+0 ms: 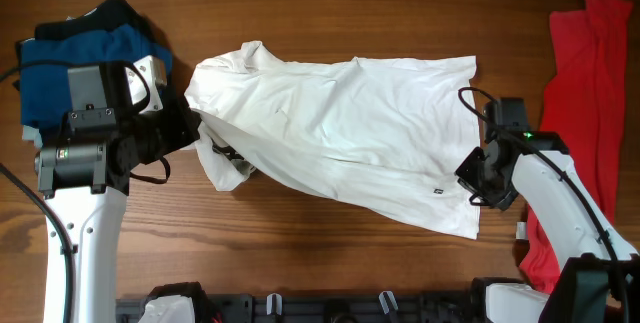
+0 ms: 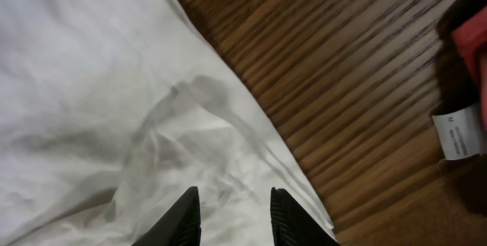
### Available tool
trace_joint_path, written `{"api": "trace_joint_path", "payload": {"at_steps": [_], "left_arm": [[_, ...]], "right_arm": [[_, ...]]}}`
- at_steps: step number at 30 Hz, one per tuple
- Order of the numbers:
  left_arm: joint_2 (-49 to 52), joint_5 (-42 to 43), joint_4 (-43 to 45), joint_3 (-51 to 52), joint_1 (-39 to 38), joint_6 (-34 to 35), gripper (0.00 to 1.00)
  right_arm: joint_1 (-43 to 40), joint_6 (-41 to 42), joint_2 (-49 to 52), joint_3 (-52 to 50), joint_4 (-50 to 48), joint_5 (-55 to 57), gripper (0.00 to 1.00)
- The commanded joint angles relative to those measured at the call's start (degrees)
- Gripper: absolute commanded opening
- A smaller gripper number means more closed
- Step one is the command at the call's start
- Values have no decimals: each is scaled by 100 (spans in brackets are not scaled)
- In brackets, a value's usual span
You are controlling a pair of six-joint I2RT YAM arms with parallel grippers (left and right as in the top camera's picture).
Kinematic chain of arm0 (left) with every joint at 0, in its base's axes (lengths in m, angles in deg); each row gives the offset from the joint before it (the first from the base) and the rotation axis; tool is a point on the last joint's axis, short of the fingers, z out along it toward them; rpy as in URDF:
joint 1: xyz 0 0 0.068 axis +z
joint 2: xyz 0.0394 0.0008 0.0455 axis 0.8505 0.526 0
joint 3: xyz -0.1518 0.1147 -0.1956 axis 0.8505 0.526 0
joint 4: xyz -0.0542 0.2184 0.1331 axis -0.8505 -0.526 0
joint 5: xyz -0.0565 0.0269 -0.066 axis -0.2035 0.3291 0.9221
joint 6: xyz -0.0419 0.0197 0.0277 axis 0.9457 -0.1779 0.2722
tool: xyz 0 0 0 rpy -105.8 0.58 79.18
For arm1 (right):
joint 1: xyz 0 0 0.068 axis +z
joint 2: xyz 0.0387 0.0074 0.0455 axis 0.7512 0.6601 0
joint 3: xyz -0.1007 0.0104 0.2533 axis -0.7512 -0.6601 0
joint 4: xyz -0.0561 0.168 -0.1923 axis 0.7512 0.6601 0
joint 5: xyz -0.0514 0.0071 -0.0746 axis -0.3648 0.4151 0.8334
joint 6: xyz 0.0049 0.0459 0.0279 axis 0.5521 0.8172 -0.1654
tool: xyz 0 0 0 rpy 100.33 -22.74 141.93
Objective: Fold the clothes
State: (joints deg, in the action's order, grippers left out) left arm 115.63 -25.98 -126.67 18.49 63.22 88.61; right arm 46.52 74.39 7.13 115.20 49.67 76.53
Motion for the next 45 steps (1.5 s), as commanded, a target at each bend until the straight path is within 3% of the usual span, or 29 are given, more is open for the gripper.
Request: {"api": "trace_joint_path", "payload": {"at_steps": [1,12,22,29,34,45], "left_arm": [[0,-33,15,-42,33,-96,4],[0,-33,17,-42,31,-96,4],[0,-33,15,-42,33,-96,4],[0,-33,13,-42,31,-96,4],[0,-33,13,-42,31,-96,4],[0,-33,11,-42,31,-96,4]], "right_arm": [[-37,-238,87,11,-9,42,30],[-37,-380,424,-66,-48,-101,30],[-37,-382,601,-232,-348,-313,23],[-37,-385,601,-232,-319,131,24],[-37,-1012,601,-238,-317,122,23],[-37,-1054,612,-389,-562,125,24]]}}
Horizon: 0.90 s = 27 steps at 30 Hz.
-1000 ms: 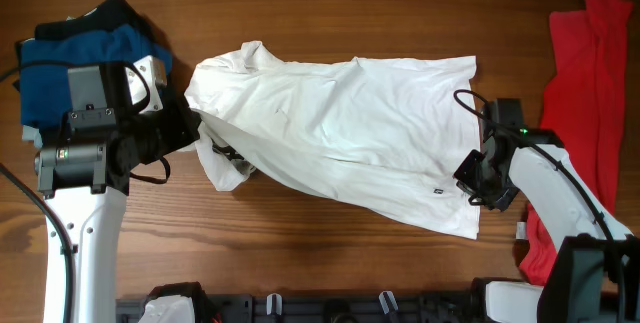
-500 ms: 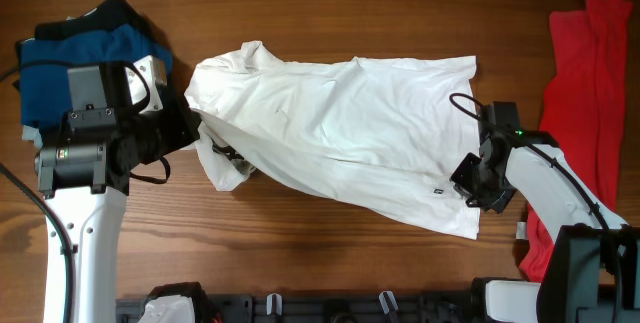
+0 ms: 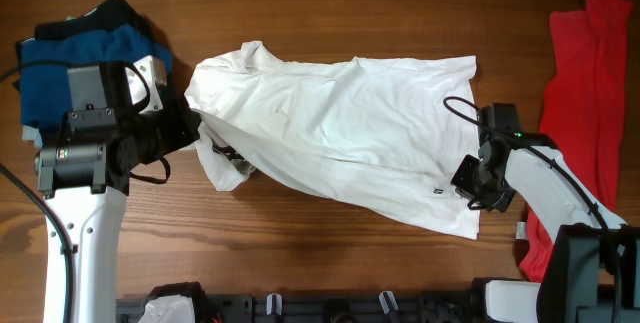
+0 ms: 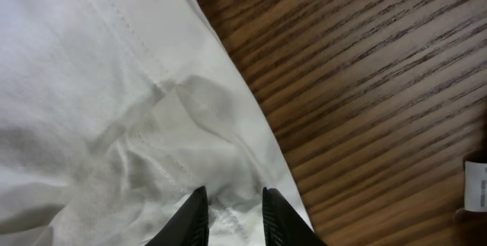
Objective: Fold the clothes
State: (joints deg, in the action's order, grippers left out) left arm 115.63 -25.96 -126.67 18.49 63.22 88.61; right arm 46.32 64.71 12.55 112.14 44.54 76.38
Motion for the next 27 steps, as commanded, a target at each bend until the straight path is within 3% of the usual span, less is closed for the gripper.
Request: {"api": "trace_joint_path", "payload": {"at_steps": [1,27], "left_arm": [[0,-35,11,-42,31,-96,4],[0,-35,11,-42,33,-96,4]], "right_arm": [[-17,-114,70,-94,-63,140,24],[-17,-192,70,-98,-35,221,24]]}}
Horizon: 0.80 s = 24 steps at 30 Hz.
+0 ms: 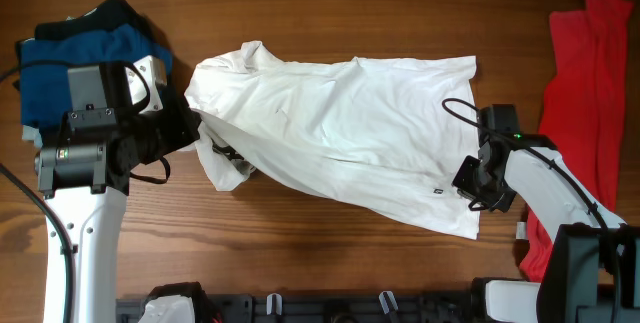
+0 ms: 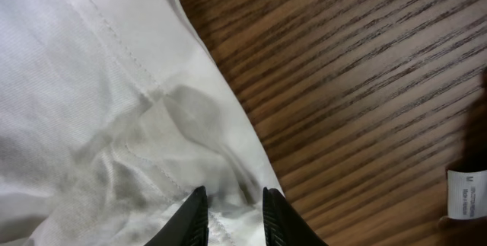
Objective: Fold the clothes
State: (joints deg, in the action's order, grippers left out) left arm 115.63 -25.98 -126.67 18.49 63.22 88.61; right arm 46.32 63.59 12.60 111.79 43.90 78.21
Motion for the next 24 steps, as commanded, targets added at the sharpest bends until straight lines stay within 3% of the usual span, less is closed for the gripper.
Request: {"api": "trace_joint_path", "payload": {"at_steps": [1,24], "left_arm": [[0,-33,9,-42,31,-96,4],[0,-33,-52,-42,31,-96,4]], "right_arm": [[-17,-118,66,-63,26,37,24],[-17,-203,81,-63,-48,-74,24]]}}
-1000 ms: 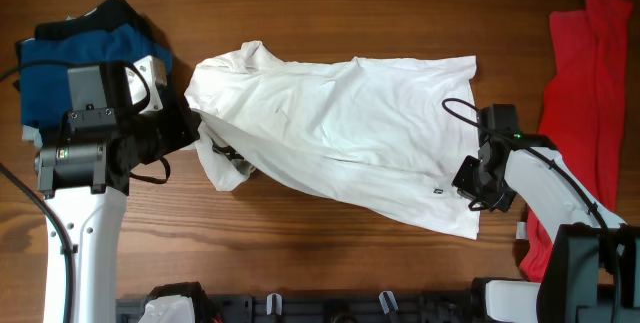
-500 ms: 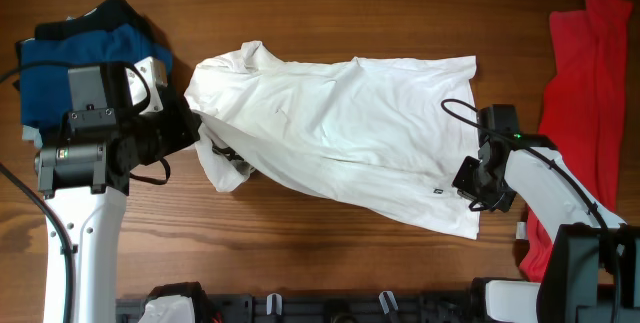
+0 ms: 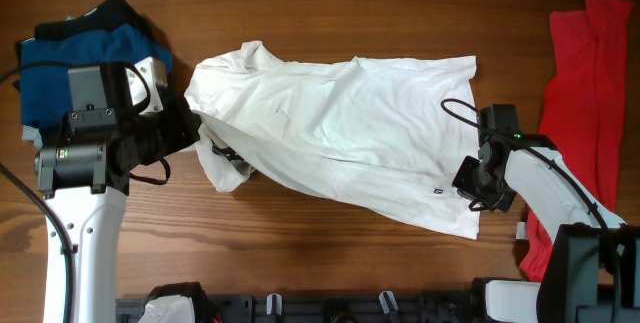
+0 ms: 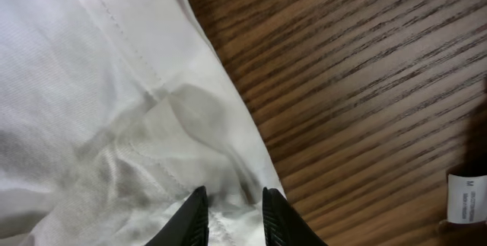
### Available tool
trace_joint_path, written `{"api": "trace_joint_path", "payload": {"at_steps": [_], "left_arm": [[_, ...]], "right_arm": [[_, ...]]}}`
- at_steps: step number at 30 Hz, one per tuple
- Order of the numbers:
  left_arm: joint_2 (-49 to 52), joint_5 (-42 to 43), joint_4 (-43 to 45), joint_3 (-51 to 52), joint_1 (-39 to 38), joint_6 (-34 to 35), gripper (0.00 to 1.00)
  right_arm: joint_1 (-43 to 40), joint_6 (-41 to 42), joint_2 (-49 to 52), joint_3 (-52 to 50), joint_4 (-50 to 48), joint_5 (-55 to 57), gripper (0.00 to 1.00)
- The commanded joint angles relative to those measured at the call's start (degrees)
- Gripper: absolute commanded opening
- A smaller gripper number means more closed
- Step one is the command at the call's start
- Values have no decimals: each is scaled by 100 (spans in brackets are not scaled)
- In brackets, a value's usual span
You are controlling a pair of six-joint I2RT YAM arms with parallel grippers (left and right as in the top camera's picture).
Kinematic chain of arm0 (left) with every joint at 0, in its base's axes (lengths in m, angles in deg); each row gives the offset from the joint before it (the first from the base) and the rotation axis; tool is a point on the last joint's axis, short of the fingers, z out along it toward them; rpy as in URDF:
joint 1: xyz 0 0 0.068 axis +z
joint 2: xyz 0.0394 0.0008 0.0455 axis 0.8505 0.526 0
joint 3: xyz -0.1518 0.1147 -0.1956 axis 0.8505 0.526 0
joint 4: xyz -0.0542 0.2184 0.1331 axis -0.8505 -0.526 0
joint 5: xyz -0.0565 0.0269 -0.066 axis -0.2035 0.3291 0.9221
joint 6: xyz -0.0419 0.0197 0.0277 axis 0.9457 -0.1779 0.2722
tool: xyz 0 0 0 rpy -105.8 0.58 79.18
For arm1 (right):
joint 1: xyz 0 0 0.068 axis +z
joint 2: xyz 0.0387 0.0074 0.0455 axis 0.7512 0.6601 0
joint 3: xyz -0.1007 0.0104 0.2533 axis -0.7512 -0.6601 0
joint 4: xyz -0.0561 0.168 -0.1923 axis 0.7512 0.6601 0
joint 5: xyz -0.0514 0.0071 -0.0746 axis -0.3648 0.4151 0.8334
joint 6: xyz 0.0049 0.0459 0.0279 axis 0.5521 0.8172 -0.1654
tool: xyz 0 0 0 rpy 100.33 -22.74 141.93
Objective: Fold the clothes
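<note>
A white T-shirt point(image 3: 340, 123) lies spread across the middle of the wooden table. Its left end is drawn to a peak at my left gripper point(image 3: 193, 123), which looks shut on it; the fingertips are hidden under the wrist. My right gripper point(image 3: 470, 191) sits at the shirt's right hem near the lower corner. In the right wrist view the gripper point(image 4: 233, 219) is shut on a bunched fold of the white shirt point(image 4: 91, 86), right at its edge. A rumpled fold hangs dark under the shirt's left part.
A red garment point(image 3: 585, 93) lies along the right edge of the table, and its white label point(image 4: 464, 198) shows beside my right gripper. A stack of blue and dark folded clothes point(image 3: 60, 58) sits at the far left. Bare wood point(image 4: 365, 86) borders the hem.
Almost nothing has changed. My right gripper keeps its pinch on the hem fold, with the cloth shifted a touch in the wrist view. The left arm and the shirt lie as before.
At first my right gripper stood wider open over the shirt's right edge. By 1.7 s ago it had shifted slightly left and its fingers had narrowed on a fold of the hem. It has held that pinch since. The left gripper stayed at the shirt's left end throughout.
</note>
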State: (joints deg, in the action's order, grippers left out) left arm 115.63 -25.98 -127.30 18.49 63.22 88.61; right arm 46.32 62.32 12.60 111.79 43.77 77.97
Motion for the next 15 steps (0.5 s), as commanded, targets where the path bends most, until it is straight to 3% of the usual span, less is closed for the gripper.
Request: {"api": "trace_joint_path", "payload": {"at_steps": [1,11,15], "left_arm": [[0,-33,11,-42,33,-96,4],[0,-33,11,-42,31,-96,4],[0,-33,13,-42,31,-96,4]], "right_arm": [[-17,-76,101,-63,-37,-52,24],[-17,-76,341,-63,-50,-52,24],[-17,-79,341,-59,-39,-50,16]]}}
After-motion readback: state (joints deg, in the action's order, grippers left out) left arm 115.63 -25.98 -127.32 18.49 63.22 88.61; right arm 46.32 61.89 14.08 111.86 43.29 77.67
